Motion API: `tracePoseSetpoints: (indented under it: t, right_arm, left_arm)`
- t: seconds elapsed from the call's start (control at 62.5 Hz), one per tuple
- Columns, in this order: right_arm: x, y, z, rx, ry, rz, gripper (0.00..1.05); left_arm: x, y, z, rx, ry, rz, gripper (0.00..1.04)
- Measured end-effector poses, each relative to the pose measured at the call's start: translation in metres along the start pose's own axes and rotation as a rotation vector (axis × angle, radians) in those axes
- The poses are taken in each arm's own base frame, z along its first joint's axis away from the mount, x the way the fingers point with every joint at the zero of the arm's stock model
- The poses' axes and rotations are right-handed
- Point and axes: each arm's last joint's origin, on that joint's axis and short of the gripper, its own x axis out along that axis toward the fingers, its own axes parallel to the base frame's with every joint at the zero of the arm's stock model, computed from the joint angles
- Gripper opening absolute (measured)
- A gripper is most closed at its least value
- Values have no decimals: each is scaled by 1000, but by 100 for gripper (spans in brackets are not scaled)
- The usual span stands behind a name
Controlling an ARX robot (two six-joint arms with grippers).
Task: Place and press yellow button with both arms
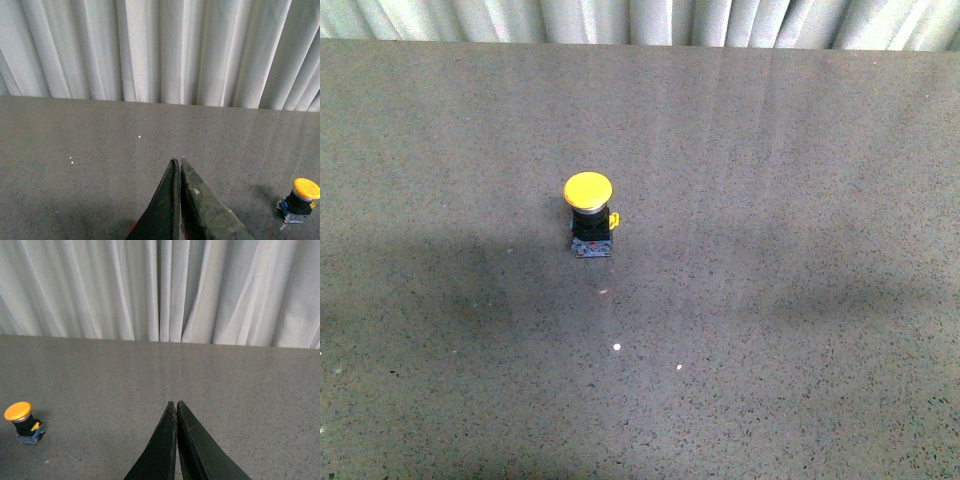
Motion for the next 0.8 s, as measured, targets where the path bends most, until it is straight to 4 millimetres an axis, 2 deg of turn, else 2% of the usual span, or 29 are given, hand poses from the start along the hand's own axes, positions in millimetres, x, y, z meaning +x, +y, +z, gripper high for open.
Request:
tracePoseSetpoints:
  t: [0.608,0.8]
  right_arm:
    - [-14,0,0,0,-2,0,1]
    - [-26,0,-3,0,4,-1,1]
  left_arm:
    - [0,0,0,0,0,0,1]
    - [0,0,0,0,0,0,1]
